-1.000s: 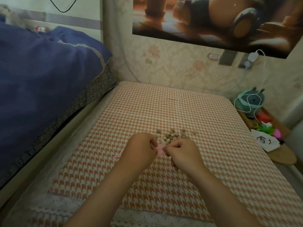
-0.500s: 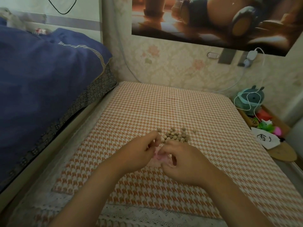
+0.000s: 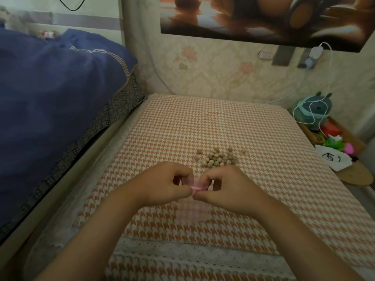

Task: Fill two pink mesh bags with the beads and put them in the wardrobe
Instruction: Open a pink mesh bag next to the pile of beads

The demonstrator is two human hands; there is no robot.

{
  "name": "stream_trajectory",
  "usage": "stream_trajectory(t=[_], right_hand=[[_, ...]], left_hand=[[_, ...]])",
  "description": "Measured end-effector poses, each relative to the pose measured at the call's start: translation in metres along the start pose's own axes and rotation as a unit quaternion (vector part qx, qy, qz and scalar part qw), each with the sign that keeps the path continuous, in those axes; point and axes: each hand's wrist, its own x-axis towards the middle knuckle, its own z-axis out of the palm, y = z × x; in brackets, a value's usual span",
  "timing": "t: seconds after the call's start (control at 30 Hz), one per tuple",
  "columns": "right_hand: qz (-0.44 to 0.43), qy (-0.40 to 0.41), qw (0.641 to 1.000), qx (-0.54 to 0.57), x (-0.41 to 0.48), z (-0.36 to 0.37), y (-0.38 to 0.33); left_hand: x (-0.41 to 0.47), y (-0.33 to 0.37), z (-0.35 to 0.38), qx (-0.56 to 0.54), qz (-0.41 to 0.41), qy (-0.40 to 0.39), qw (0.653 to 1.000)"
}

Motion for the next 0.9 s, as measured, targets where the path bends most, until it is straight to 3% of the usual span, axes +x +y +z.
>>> stream_trajectory(t=[0.17, 0.37, 0.63, 0.77, 0.9], right_hand=[[0.013, -0.061, 0.995, -0.078, 0.0, 0.0, 0.0], [0.012, -0.058, 0.998, -0.017, 0.005, 0.003, -0.002], [0.041, -0.075, 0.995, -0.058, 0.016, 0.008, -0.007], [0.045, 0.015, 0.997, 0.065, 0.029, 0.014, -0.014], [0.079, 0.121, 0.975, 0.17, 0.054, 0.029, -0.017]], left_hand=[[-0.006, -0.008, -0.002, 0.023, 0.008, 0.017, 1.0], [-0.007, -0.014, 0.002, -0.003, 0.01, 0.01, 1.0], [-0.012, -0.031, -0.002, -0.018, -0.01, 0.026, 0.999], [-0.01, -0.04, -0.01, -0.105, -0.016, 0.104, 0.989], [0.001, -0.048, -0.014, -0.186, -0.086, 0.206, 0.957]])
